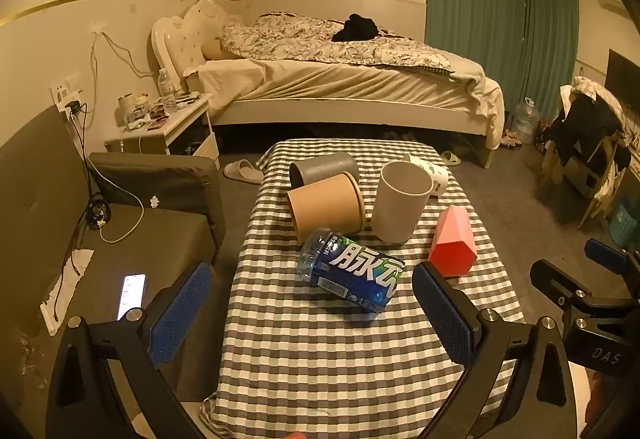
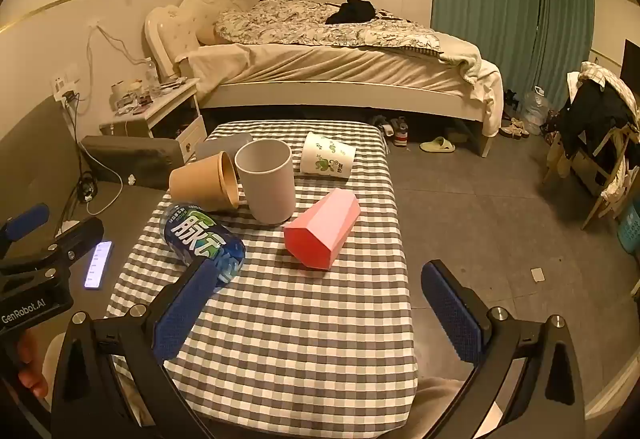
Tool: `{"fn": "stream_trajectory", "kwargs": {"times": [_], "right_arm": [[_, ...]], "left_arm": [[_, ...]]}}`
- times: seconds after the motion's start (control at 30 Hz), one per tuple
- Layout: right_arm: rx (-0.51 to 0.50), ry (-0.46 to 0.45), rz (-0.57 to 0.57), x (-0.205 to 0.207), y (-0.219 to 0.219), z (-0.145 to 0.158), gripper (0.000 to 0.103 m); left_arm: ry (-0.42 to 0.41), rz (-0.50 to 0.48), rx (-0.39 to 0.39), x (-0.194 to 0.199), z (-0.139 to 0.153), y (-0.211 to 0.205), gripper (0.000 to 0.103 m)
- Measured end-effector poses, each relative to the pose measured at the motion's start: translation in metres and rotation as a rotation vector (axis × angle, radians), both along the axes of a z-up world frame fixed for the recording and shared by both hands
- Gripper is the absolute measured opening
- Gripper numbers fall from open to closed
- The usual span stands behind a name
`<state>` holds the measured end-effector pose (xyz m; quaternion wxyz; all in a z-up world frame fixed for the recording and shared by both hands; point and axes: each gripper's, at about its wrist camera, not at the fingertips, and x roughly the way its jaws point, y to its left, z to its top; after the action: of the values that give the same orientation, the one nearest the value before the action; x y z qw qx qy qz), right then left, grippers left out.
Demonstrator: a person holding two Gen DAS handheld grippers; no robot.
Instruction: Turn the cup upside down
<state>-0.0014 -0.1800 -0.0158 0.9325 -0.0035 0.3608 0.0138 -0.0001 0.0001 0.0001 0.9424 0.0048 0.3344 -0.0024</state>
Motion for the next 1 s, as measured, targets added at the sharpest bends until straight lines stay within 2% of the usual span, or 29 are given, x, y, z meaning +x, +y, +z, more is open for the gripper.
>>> {"fn": "stream_trajectory", "kwargs": {"times": [0.47,0.6,1.0], "right_arm": [[-0.028,0.006,-0.01,0.0,0.002,0.004,0.103],[-0.034,0.005,-0.004,0.004,0.003,0.004,0.103],[-0.025,0.017,-0.002,0.009,0.001,0.001,0.103]], "left_arm": [[-0.014,0.006,0.026,-0.008,0.01,-0.002,0.103],[0.002,0.005,0.012,0.008,0.0,0.003,0.103],[0.015,0.003,0.006,0.012,-0.004,0.005,0.103]]}}
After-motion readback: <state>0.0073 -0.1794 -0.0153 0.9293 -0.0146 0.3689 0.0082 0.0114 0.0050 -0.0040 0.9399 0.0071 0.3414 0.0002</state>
